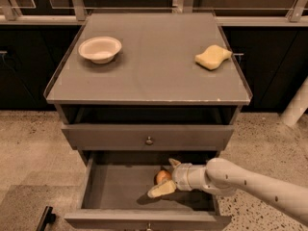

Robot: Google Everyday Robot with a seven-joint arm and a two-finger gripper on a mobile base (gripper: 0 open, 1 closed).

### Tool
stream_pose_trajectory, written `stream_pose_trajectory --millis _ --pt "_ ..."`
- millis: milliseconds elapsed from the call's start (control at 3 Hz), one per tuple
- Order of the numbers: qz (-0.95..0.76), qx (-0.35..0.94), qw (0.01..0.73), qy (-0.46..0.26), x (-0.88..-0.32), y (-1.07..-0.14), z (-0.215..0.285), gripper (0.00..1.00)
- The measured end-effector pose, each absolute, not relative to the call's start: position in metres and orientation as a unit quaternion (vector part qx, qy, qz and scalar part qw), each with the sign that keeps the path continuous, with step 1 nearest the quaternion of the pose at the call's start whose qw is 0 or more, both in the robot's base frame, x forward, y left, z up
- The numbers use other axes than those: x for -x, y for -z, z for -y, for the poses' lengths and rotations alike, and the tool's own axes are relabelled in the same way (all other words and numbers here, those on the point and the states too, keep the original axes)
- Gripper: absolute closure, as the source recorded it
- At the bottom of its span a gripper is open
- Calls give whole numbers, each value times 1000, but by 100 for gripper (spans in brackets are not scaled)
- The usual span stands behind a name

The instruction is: Pick orange from middle drawer and place on counter

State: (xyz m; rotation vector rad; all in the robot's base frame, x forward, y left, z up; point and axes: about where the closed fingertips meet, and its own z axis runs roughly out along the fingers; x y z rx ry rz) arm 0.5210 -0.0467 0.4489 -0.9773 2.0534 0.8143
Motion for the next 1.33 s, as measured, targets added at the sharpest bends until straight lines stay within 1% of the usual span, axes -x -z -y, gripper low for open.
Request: stream_pose_trajectory --millis 667,1333 --pt "-799 373 356 -310 -529 -434 51 0" --pt "-787 382 383 -297 -549 -416 56 0"
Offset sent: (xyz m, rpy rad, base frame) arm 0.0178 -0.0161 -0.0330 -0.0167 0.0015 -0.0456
